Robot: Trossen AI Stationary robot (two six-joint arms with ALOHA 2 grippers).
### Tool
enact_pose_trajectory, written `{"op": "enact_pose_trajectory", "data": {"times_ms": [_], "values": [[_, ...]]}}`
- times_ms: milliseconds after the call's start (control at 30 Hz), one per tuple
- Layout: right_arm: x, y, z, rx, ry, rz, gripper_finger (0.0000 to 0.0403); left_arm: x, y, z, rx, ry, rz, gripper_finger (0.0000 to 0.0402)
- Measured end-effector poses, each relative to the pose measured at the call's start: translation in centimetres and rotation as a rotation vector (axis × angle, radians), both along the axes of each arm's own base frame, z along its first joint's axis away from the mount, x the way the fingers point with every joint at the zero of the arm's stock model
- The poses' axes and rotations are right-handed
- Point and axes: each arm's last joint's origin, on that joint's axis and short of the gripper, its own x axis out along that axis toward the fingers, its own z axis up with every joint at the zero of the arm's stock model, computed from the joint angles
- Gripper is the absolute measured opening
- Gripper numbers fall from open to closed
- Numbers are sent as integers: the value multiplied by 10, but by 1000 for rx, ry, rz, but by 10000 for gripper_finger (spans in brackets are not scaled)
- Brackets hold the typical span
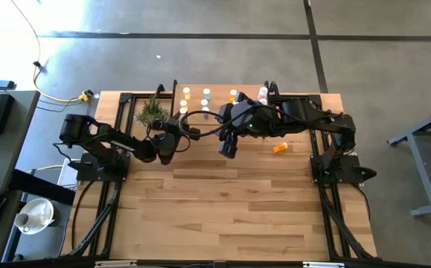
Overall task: Pick and place medicine bottles onto shelf by color
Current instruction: Put the yellow pill bottle on the shelf aligned with the other yellow pill bottles
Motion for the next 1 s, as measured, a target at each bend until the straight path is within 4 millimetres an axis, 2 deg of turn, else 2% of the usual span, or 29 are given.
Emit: {"op": "enact_pose_trajectory", "data": {"times_ms": [367, 733, 1000], "values": [[0, 0, 0, 0, 0, 0, 200, -2, 10, 0, -9, -40, 7, 97], [0, 0, 0, 0, 0, 1, 200, -2, 10, -2, -14, -21, 8, 97], [0, 0, 0, -1, 0, 1, 200, -1, 10, -2, -22, -47, -16, 113]]}}
